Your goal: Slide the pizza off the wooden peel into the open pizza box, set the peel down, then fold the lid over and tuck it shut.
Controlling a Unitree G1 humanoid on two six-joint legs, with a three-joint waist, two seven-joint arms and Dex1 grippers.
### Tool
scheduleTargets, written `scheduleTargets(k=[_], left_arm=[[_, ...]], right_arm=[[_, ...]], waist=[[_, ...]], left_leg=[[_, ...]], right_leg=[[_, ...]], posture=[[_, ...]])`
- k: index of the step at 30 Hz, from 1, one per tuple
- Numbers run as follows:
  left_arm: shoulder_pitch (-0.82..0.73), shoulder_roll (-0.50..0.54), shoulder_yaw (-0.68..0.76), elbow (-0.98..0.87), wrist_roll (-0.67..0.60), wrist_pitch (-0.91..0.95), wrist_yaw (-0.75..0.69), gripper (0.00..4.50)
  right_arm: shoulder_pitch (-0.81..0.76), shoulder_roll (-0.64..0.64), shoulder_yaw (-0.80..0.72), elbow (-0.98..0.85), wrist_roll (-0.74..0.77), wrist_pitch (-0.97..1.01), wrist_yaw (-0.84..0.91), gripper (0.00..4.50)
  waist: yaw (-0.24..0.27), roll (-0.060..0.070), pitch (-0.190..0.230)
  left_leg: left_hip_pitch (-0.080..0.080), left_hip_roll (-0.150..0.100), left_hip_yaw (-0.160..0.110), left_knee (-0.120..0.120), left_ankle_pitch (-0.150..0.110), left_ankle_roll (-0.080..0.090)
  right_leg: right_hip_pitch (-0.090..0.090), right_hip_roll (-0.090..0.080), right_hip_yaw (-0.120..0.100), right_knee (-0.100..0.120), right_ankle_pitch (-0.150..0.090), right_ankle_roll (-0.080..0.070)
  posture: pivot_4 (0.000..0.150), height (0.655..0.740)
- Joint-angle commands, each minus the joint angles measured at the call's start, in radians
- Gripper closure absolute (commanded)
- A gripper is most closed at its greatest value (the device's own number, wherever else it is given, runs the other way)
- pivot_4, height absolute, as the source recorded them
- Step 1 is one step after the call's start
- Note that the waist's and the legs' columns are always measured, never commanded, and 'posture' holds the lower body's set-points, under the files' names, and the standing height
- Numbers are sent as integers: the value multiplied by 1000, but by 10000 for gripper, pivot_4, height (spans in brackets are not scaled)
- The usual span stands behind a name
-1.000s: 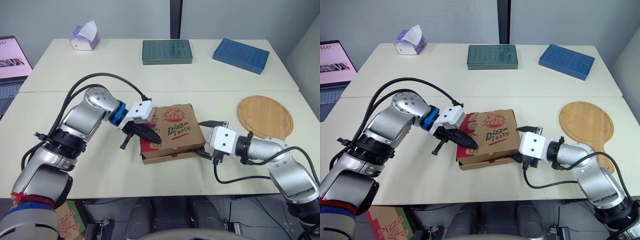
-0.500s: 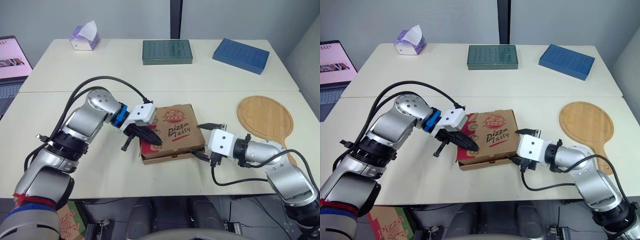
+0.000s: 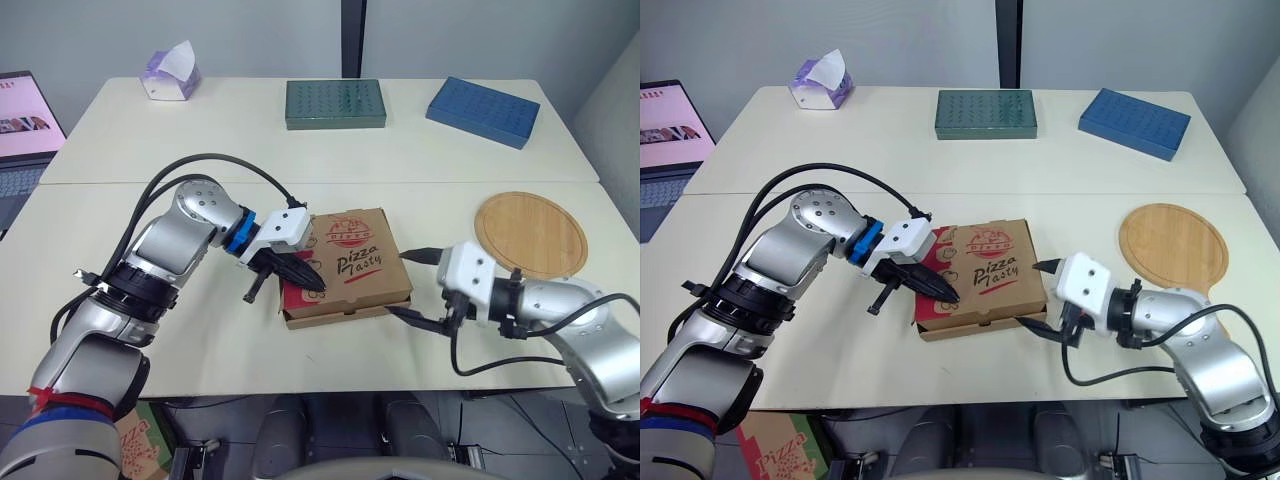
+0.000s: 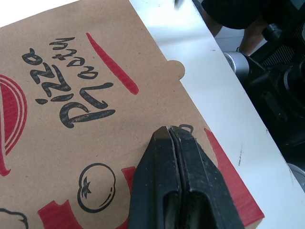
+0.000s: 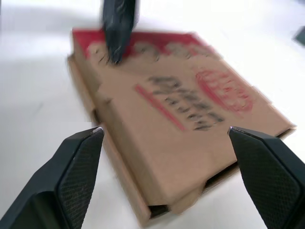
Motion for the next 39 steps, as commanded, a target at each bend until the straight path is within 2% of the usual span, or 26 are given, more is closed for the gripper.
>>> scheduleTargets(k=[1,7,13,26,32,36,39], left_arm=[[18,-2,-13,-13,22,5,-10,45000],[17,-3,-10,-14,21,10,-10,45000],[15,-2,-8,-13,20,13,-10,45000],[15,0,-3,-17,21,18,-10,45000],[18,1,0,-22,22,21,-10,45000],[22,1,3,-26,24,22,-10,45000],[24,1,5,-25,24,22,-10,45000]], right_arm=[[9,-58,-73,78,-22,-29,-3,5986],[43,-100,16,187,-125,-162,7,25648],[40,-58,119,178,-98,-177,51,44826],[49,15,134,152,14,-94,63,44826],[55,-73,127,166,-70,-148,81,44826],[43,-174,51,161,-43,-152,143,44826],[7,-168,22,138,3,-139,137,44826]], waist=[[0,0,0],[-2,0,0],[-1,0,0],[-2,0,0],[-1,0,0],[0,0,0],[-3,0,0]], left_leg=[[0,0,0,0,0,0],[0,0,0,0,0,0],[0,0,0,0,0,0],[0,0,0,0,0,0],[0,0,0,0,0,0],[0,0,0,0,0,0],[0,0,0,0,0,0]], right_leg=[[0,0,0,0,0,0],[0,0,0,-1,0,0],[0,0,0,-1,0,0],[0,0,0,0,0,0],[0,0,0,0,0,0],[0,0,0,-1,0,0],[0,0,0,-1,0,0]], posture=[[1500,7279],[1500,7279],[1500,7279],[1500,7279],[1500,7279],[1500,7279],[1500,7279]])
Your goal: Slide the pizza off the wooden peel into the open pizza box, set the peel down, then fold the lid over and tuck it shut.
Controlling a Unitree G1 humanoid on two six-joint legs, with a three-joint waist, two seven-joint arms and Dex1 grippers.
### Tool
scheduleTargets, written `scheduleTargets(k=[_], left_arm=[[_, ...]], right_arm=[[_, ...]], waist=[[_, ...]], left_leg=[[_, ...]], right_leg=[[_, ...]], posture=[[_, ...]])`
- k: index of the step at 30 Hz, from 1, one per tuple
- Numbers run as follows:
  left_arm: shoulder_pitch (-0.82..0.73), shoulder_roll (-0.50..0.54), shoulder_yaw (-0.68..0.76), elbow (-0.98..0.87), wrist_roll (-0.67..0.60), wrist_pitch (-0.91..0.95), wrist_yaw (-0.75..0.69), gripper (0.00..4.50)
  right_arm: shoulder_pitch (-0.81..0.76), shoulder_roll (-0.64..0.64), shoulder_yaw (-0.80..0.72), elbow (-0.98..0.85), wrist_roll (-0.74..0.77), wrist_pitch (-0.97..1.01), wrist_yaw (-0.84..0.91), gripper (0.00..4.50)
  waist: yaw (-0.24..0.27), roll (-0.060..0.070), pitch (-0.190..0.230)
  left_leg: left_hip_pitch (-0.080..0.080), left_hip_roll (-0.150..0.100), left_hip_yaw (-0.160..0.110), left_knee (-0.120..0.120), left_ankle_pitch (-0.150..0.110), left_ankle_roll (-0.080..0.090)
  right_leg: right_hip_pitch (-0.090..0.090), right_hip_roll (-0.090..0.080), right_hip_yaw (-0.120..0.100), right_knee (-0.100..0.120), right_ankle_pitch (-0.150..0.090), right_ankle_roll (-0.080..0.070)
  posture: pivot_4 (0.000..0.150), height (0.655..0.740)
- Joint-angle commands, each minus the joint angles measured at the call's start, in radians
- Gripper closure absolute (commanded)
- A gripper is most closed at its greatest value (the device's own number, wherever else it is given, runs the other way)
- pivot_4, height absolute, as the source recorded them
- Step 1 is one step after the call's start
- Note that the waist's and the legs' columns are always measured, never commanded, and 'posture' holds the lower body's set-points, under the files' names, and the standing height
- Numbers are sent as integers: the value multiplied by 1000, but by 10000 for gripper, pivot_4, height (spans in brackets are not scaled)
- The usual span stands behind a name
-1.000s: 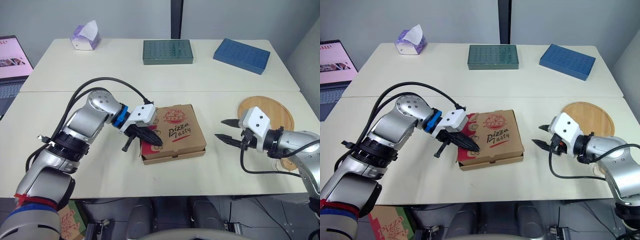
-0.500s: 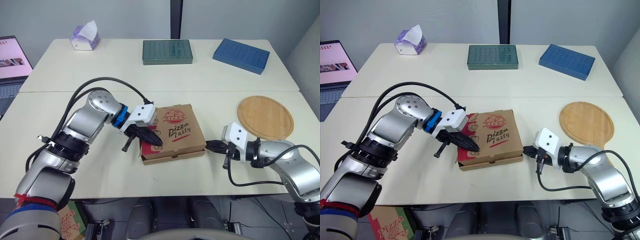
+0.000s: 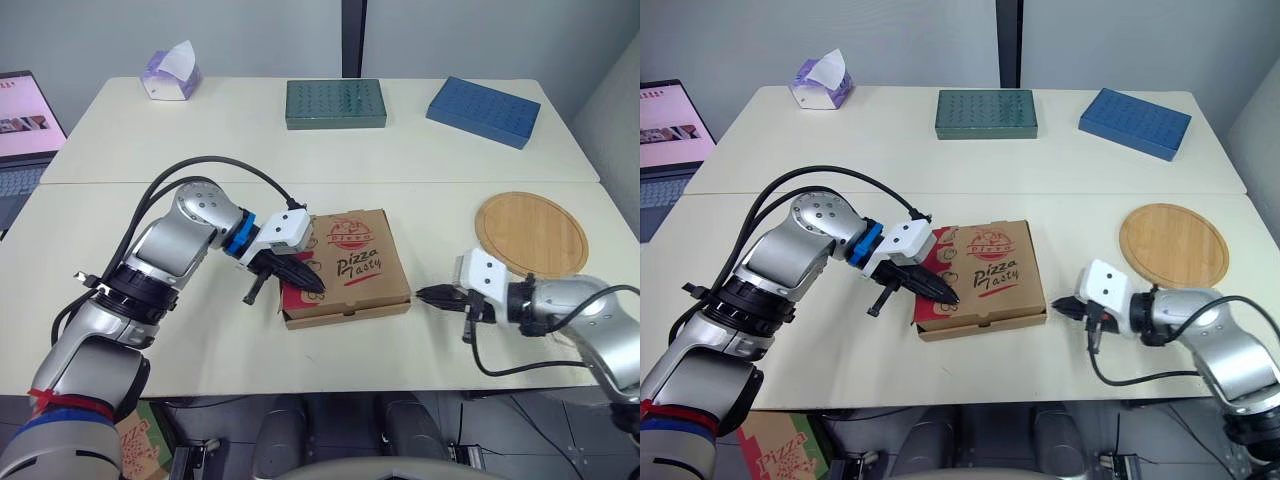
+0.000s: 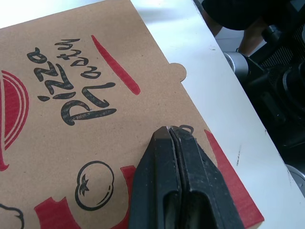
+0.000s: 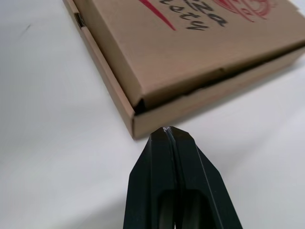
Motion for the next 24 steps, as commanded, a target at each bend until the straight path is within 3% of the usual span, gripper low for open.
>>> scheduleTargets(k=[1,7,13,19,24], left_arm=[[11,1,-4,-14,16,1,-8,45000],[6,2,4,-17,13,4,-8,45000],[-9,40,76,-63,-28,55,-8,45000],[34,228,140,-88,-77,62,-8,45000],[148,321,143,-149,-87,50,-8,45000]], right_arm=[[-51,22,-43,-67,57,3,-6,44826],[-87,125,96,-86,6,1,-65,44826],[-81,126,165,-67,-46,-28,-59,44826],[-83,125,179,-59,-56,-44,-51,44826],[-83,124,178,-55,-57,-50,-42,44826]], waist=[[-2,0,0],[1,0,0],[0,0,0],[-9,0,1],[-6,1,1]], left_leg=[[0,0,0,0,0,0],[0,0,0,0,0,0],[0,0,0,0,0,0],[0,1,0,-1,0,0],[0,1,0,-1,0,0]], right_leg=[[0,0,0,0,0,0],[0,0,0,0,0,0],[0,0,0,0,0,0],[-1,0,0,1,0,0],[-1,0,0,0,0,0]], posture=[[1500,7279],[1500,7279],[1500,7279],[1500,7279],[1500,7279]])
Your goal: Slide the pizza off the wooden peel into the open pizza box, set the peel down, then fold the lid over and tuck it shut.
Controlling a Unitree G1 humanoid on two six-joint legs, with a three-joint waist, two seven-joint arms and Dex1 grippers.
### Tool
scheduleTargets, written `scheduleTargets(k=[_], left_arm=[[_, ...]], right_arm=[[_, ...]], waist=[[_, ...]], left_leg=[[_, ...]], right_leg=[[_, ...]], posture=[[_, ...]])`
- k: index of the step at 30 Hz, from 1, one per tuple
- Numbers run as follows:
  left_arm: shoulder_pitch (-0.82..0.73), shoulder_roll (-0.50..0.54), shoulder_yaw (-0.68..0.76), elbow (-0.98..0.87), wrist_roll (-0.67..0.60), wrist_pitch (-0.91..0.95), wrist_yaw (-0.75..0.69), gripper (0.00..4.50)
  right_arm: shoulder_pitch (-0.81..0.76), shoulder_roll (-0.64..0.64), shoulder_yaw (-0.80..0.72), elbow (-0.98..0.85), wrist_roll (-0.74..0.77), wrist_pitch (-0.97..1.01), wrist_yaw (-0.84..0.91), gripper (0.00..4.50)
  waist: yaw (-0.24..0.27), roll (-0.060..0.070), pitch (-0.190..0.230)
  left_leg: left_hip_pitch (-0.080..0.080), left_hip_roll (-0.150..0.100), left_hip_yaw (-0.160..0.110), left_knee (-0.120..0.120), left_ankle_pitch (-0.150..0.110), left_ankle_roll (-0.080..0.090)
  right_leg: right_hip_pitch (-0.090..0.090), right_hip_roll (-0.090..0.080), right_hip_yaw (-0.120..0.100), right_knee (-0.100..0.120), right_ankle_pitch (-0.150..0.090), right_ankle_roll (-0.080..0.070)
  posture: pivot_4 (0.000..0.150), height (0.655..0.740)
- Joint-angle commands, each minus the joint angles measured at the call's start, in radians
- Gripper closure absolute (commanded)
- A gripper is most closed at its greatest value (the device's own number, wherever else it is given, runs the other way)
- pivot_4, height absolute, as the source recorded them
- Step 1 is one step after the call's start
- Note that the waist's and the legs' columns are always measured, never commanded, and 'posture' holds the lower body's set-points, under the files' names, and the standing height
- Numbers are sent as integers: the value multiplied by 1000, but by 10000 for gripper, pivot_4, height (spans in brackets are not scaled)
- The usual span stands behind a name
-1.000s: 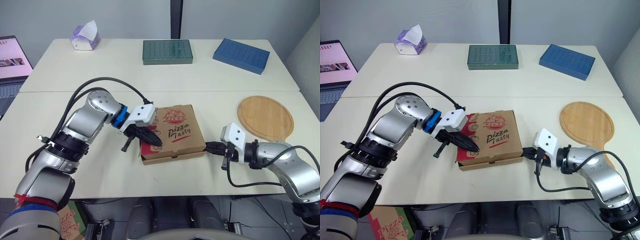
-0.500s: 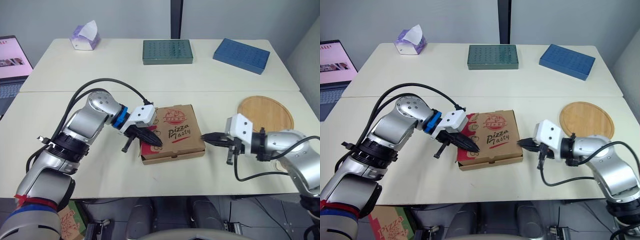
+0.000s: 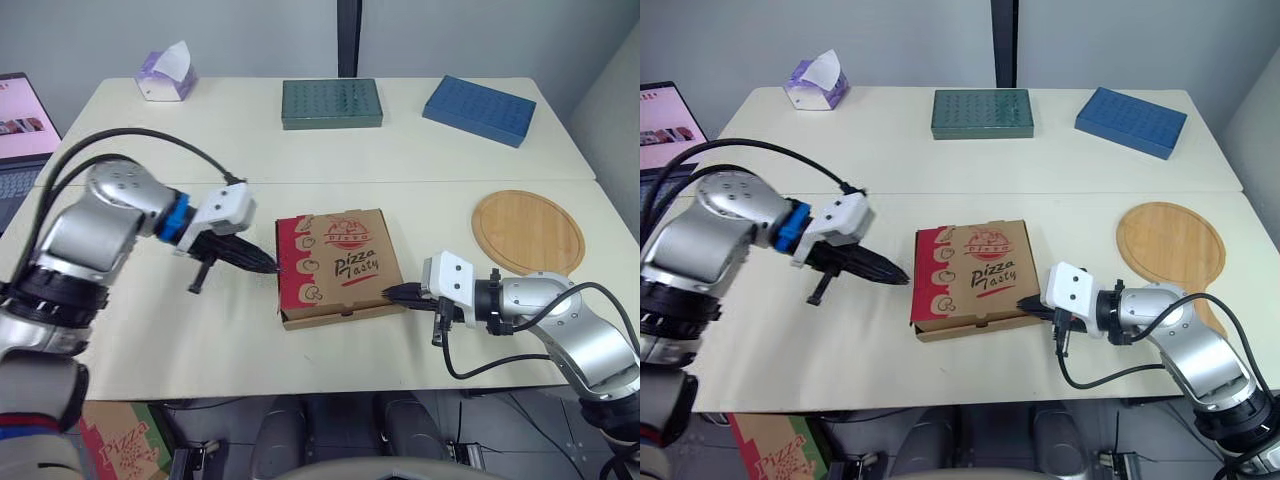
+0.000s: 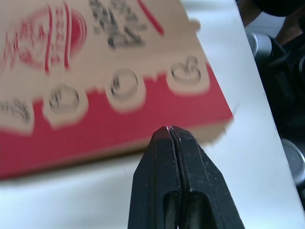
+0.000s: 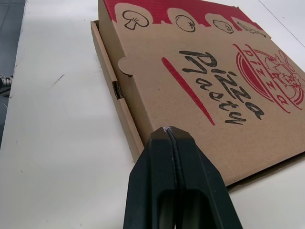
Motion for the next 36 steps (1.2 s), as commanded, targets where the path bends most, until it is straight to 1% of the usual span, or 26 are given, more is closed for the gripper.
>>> scheduleTargets(k=[1,6,12,16,19,22,24,26,29,32,36], left_arm=[[59,11,21,-72,-16,6,1,45000],[114,-57,22,-131,4,48,61,45000],[114,-117,11,-118,54,38,103,45000],[116,-142,24,-128,61,47,120,45000],[135,-118,39,-132,62,49,113,45000],[150,-68,86,-116,44,64,97,45000],[148,-48,126,-116,0,106,85,45000],[136,-56,172,-148,-74,192,94,45000],[138,-117,188,-195,-112,270,169,45000],[164,-161,159,-212,-78,267,229,45000],[193,-220,85,-165,18,216,311,45000]], right_arm=[[-2,-8,5,3,-6,-12,16,44826],[-1,-7,7,6,-8,-16,27,44826],[0,-6,8,2,-8,-13,31,44826],[4,-5,10,-1,-9,-11,31,44826],[-1,0,16,1,-13,-11,30,44826],[-4,3,23,5,-21,-16,28,44826],[-6,5,31,10,-32,-22,25,44826],[-8,2,37,17,-45,-31,22,44826],[-11,2,45,28,-63,-44,17,44826],[-15,1,53,37,-86,-57,14,44826],[-19,3,63,49,-110,-68,6,44826]], waist=[[1,0,0],[10,0,0],[9,0,0],[10,0,0],[9,0,0],[9,0,0],[8,0,0],[8,0,0],[9,0,0],[9,0,0],[7,0,0]], left_leg=[[0,0,0,0,0,0],[0,0,0,1,0,0],[0,0,0,0,0,0],[0,0,0,1,0,0],[0,0,0,1,0,0],[0,0,0,0,0,0],[0,0,0,0,0,0],[0,0,0,0,0,0],[0,0,0,0,0,0],[0,0,0,1,0,0],[1,0,0,0,0,0]], right_leg=[[0,0,0,0,0,0],[0,0,0,0,0,0],[0,0,0,0,0,0],[0,0,0,0,0,0],[0,0,0,0,0,0],[0,0,0,0,0,0],[0,0,0,0,0,0],[0,0,0,0,0,0],[0,0,0,0,0,0],[1,0,0,0,0,0],[0,0,0,1,0,0]], posture=[[1500,7279],[1500,7279],[1500,7279],[1500,7279],[1500,7279],[1500,7279],[1500,7279],[1500,7279],[1500,7279],[1500,7279],[1500,7279]])
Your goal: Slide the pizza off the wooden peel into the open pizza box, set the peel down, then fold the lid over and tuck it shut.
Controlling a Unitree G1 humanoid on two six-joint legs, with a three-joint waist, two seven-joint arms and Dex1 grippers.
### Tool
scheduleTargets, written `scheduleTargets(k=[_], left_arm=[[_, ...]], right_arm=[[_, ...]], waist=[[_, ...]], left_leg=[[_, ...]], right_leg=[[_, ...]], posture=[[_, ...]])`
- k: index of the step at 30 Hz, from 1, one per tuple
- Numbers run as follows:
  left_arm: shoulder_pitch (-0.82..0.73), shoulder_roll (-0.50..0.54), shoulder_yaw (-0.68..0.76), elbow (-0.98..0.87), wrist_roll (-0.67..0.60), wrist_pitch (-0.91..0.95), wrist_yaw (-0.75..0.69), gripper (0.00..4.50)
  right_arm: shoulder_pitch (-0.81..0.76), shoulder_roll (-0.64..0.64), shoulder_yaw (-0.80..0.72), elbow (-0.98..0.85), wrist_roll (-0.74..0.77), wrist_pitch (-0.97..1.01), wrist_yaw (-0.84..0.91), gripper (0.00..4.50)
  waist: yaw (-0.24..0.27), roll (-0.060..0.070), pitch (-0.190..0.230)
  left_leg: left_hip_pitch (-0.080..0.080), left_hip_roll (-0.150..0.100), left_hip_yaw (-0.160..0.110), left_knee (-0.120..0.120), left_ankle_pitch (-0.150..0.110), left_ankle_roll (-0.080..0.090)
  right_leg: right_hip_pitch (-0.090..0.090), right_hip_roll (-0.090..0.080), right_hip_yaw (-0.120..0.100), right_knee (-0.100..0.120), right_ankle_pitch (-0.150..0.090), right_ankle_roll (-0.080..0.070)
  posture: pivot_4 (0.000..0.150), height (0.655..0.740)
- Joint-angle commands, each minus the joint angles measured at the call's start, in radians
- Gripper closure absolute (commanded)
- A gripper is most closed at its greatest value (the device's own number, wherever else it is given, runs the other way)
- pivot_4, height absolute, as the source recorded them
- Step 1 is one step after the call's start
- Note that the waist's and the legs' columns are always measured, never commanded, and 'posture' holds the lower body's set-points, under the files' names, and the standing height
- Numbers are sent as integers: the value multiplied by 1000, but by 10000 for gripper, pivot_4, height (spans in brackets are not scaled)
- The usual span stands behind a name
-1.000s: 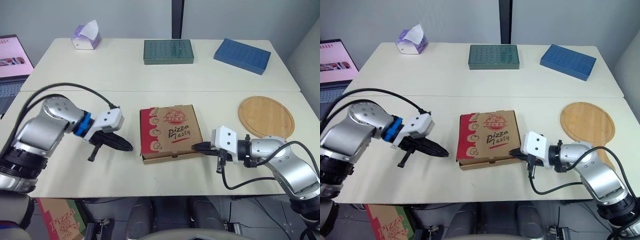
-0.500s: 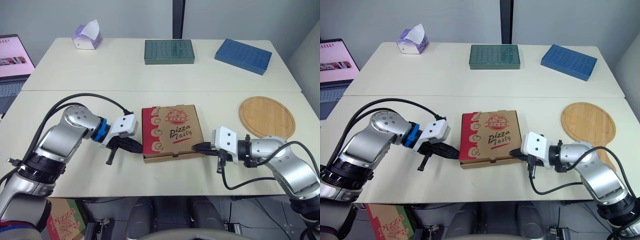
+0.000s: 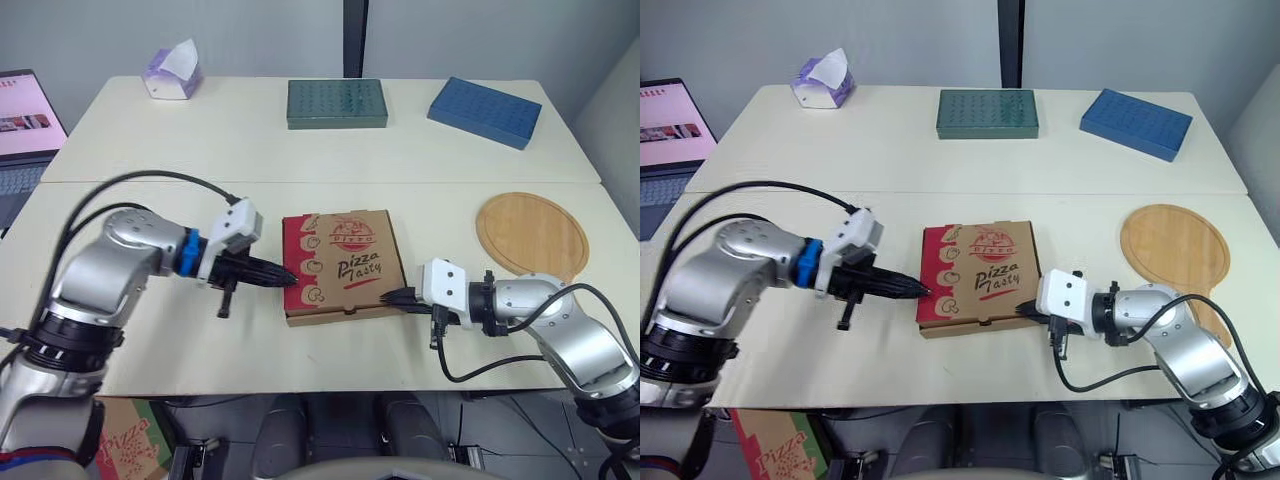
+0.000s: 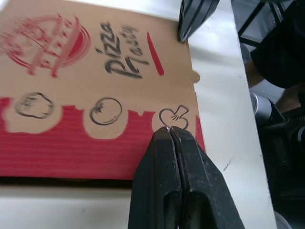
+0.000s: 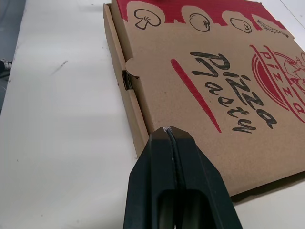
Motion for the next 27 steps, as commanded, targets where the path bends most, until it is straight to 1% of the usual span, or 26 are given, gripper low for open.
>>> scheduleTargets(k=[1,3,8,11,13,16,19,21,24,27], left_arm=[[24,-22,-60,38,87,-64,54,45000],[38,-28,-81,72,117,-85,65,45000],[74,-42,-102,127,141,-108,78,45000],[84,-52,-90,132,128,-119,75,45000],[84,-57,-53,111,92,-102,79,45000],[85,-62,61,44,-15,-37,95,45000],[86,-54,172,-6,-110,63,143,45000],[86,-49,228,-18,-147,111,179,45000],[85,-60,310,32,-128,112,285,45000],[102,-75,302,106,-35,50,389,45000]], right_arm=[[-8,-1,14,15,-37,-9,-7,44826],[-4,-6,19,20,-52,-14,-6,44826],[-4,-13,32,40,-90,-39,-6,44826],[-5,-6,29,42,-97,-55,-7,44826],[-6,2,10,32,-75,-51,-7,44826],[-11,29,-55,-5,-7,-16,-24,44826],[-20,51,-117,-24,32,19,-54,44826],[-27,60,-148,-25,40,31,-76,44826],[-60,83,-201,32,19,27,-147,44826],[-85,68,-180,153,-99,-17,-223,44826]], waist=[[0,0,0],[1,0,0],[2,1,-2],[2,1,-3],[2,2,-3],[1,1,-2],[1,1,-1],[1,1,-1],[1,1,0],[1,1,-1]], left_leg=[[0,0,0,0,0,0],[0,0,0,0,0,0],[1,0,0,0,0,0],[3,0,0,0,0,0],[4,0,0,0,0,0],[3,0,0,0,0,0],[0,0,0,1,0,0],[0,0,-1,1,0,0],[0,0,-1,0,0,0],[1,0,0,0,0,0]], right_leg=[[0,0,0,0,0,0],[0,0,0,0,0,0],[2,0,0,0,0,0],[3,0,0,0,0,0],[4,0,0,0,0,0],[3,0,0,0,0,0],[0,0,0,1,0,0],[0,0,0,1,0,0],[0,0,0,1,0,0],[0,0,0,1,0,0]], posture=[[1500,7279],[1500,7279],[1500,7279],[1500,7279],[1500,7279],[1500,7279],[1500,7279],[1500,7279],[1500,7279],[1500,7279]])
